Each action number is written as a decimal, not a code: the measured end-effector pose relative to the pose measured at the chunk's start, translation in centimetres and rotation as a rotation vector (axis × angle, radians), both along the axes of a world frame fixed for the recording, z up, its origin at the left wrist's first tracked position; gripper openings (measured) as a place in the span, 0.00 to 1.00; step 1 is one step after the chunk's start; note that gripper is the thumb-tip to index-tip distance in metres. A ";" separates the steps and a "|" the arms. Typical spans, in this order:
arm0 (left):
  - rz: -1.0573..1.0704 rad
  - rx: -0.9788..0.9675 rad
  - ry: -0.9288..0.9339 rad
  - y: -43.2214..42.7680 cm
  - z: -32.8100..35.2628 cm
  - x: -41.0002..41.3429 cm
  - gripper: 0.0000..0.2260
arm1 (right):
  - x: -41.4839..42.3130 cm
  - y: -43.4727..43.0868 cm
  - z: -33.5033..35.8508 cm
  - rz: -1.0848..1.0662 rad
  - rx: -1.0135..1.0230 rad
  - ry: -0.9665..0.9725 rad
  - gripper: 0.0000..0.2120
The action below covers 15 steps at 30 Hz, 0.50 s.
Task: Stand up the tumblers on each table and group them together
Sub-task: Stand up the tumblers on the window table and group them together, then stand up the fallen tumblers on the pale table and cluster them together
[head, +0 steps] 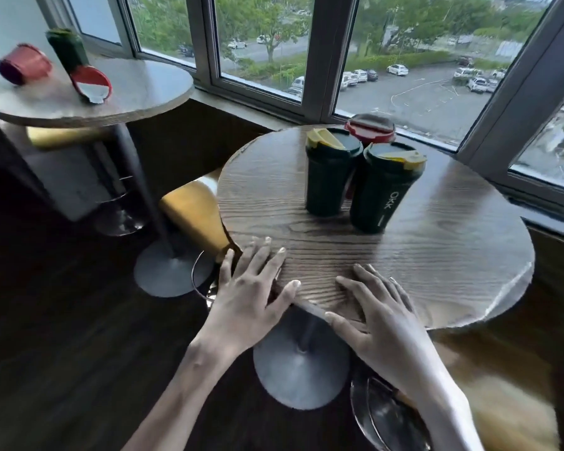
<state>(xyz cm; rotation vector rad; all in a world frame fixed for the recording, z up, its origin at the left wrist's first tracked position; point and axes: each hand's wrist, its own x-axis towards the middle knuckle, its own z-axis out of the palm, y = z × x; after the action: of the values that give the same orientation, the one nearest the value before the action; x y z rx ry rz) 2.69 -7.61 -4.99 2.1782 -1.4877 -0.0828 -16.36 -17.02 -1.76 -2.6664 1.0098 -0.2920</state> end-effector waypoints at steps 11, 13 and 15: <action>0.758 0.096 -0.006 20.3 -5.8 -8.1 0.24 | 3.1 11.5 -4.1 0.576 -0.195 0.017 0.24; 0.901 0.127 0.014 25.3 -6.7 -9.2 0.24 | 4.9 14.5 -5.2 0.708 -0.195 0.090 0.24; 1.047 0.155 0.051 30.4 -7.5 -10.5 0.25 | 6.8 18.2 -6.1 0.850 -0.193 0.146 0.24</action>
<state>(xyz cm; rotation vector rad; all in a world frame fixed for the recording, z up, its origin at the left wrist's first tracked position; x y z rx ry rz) -7.77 22.80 -12.51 2.7639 -0.1800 0.1073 -9.58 1.18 -7.90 -3.0256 -0.1917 -0.0071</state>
